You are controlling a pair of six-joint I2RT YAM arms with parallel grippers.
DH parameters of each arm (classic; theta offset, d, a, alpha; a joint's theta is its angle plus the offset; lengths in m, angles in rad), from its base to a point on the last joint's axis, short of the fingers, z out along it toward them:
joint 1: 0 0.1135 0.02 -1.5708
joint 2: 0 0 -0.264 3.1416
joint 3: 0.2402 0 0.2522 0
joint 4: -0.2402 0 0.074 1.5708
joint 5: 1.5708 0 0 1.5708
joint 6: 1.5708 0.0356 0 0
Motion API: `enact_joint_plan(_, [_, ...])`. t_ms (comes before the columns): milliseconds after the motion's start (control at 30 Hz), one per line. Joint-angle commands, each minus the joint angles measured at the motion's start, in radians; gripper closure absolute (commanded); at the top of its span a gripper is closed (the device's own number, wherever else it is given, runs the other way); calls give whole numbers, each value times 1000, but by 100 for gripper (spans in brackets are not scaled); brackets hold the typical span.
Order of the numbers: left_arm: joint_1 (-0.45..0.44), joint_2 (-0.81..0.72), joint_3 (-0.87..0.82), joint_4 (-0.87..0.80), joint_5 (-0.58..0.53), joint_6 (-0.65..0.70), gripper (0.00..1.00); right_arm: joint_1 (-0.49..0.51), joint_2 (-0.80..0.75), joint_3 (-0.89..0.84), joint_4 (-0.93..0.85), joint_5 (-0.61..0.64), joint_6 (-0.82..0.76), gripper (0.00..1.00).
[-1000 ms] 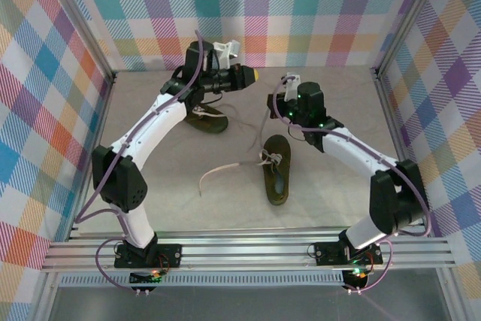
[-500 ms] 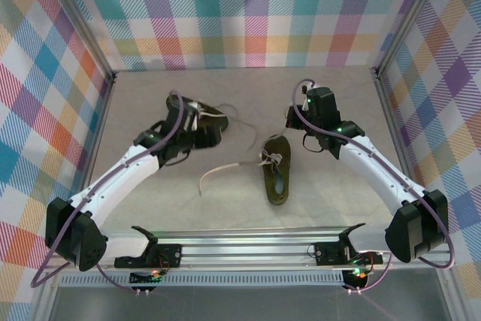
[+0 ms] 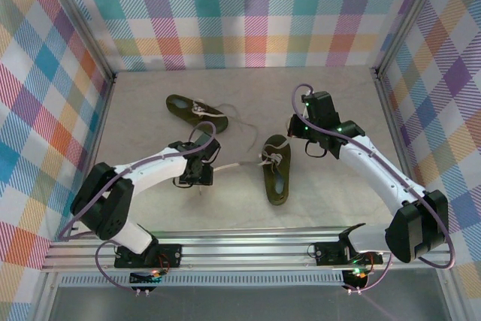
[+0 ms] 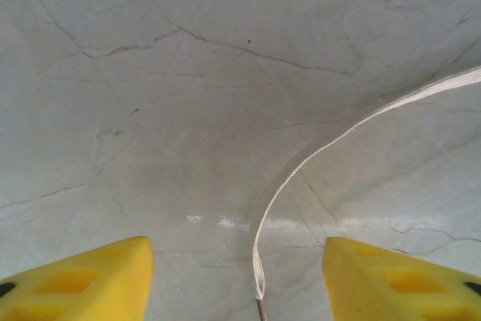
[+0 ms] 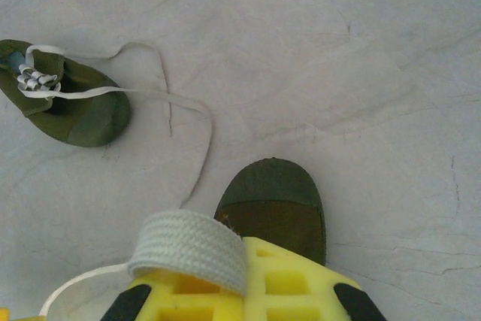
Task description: Tie the shoes
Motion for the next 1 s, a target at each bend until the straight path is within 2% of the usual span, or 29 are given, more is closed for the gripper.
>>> enact_joint_plan(0, [-6, 44, 30, 32, 23, -10, 49, -1, -28, -5, -18, -8, -17, 100])
enact_joint_plan(167, [-5, 86, 24, 63, 36, -19, 62, -1, -34, -9, -19, -6, -24, 100])
enact_joint_plan(267, [-6, 102, 25, 62, 17, -23, 73, -1, -35, -9, -20, -8, -17, 100])
enact_joint_plan(333, [-5, 97, 40, 38, -21, -27, 86, -1, -42, -8, -18, 3, -13, 100])
enact_joint_plan(467, [-4, 18, 107, -45, -156, -36, 100, -4, -70, -3, -23, 65, -6, 100])
enact_joint_plan(567, [12, -77, 152, -70, -267, -47, 100, -25, -95, 2, -51, 130, 13, 100])
enact_joint_plan(700, [70, -196, 187, -28, -336, -50, 100, -112, -149, -34, -59, 158, 61, 100])
enact_joint_plan(833, [112, -274, 211, 25, -343, -15, 100, -206, -172, -51, -72, 170, 63, 100])
enact_joint_plan(967, [150, -284, 245, 27, -336, 22, 100, -300, -168, -60, -91, 170, 76, 100])
